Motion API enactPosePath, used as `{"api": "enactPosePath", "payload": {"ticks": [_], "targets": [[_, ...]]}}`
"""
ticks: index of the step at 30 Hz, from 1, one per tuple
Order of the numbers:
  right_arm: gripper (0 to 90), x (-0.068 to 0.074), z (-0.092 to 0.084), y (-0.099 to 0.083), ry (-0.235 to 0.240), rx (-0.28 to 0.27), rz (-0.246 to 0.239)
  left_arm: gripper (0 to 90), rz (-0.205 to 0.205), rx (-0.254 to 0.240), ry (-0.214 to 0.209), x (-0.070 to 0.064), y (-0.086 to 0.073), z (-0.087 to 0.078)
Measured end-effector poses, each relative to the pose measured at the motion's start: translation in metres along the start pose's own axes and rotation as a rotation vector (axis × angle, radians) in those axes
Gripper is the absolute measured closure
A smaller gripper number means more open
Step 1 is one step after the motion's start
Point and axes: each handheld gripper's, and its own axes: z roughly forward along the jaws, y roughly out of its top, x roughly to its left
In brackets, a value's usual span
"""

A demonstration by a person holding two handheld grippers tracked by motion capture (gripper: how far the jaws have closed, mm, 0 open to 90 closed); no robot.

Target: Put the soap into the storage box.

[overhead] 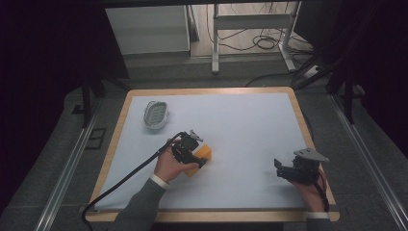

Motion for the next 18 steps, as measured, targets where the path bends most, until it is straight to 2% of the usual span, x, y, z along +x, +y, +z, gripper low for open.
{"api": "enactPosePath", "payload": {"ticks": [2,10,14,18], "targets": [[6.0,0.001,0.001,0.0,0.001,0.004,-0.005,38.3,-0.008,-0.006,-0.008,0.0,0.001,0.001],[6.0,0.0,0.001,-0.001,-0.002,0.006,-0.004,45.1,-0.005,0.023,-0.015,-0.002,0.0,0.011],[6.0,0.0,0.001,-0.001,-0.004,0.007,-0.003,57.5,0.003,0.013,-0.035,-0.005,-0.001,0.011],[6.0,0.0,0.001,-0.001,-0.006,0.01,-0.003,60.2,0.005,0.015,-0.026,-0.005,-0.001,0.01]]}}
